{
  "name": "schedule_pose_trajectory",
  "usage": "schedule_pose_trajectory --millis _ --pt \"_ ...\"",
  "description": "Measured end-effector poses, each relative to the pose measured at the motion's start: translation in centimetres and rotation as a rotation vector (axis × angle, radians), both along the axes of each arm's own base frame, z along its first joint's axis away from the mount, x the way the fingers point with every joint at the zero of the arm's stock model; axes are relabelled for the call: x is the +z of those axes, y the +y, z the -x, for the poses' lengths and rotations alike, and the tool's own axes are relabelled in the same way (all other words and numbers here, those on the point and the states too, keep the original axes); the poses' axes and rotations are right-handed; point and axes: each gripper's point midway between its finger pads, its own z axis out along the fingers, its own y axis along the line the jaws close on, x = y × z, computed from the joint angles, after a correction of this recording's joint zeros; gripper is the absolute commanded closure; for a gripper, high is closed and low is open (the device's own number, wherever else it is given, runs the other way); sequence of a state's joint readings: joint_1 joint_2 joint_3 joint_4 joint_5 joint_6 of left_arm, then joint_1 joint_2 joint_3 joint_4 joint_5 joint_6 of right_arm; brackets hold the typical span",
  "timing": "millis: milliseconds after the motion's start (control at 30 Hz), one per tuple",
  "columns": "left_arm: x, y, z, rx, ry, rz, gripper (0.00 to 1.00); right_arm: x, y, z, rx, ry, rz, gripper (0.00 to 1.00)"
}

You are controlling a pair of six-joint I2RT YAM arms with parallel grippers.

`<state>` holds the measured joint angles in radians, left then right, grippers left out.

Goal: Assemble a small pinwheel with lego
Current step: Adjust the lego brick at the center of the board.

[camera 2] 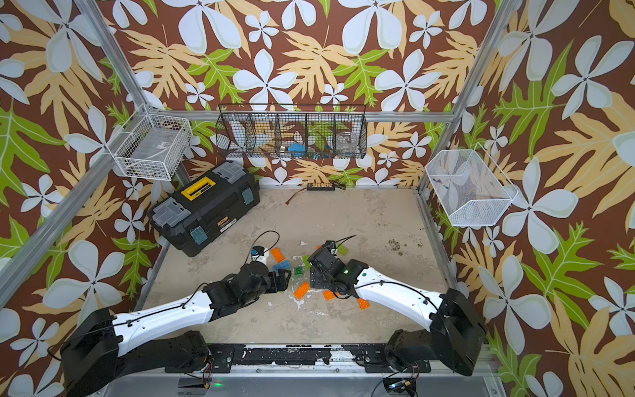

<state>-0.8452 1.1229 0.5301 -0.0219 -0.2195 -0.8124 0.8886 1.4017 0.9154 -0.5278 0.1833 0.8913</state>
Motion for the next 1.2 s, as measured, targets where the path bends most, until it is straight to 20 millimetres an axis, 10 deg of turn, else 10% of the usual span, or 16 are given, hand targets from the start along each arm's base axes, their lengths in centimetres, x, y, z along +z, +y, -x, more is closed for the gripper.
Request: schedule_pose_trajectory --millis 433,1200 --pt "0.5 6.1 -0.9 0.193 0.005 0.118 0.05 -3.9 6.2 1.6 -0.001 0.103 0.088 0.21" --pt "0.5 6.0 -0.6 0.164 0.029 0.100 0.05 -7.7 6.6 0.7 -0.026 0.173 0.190 0.22"
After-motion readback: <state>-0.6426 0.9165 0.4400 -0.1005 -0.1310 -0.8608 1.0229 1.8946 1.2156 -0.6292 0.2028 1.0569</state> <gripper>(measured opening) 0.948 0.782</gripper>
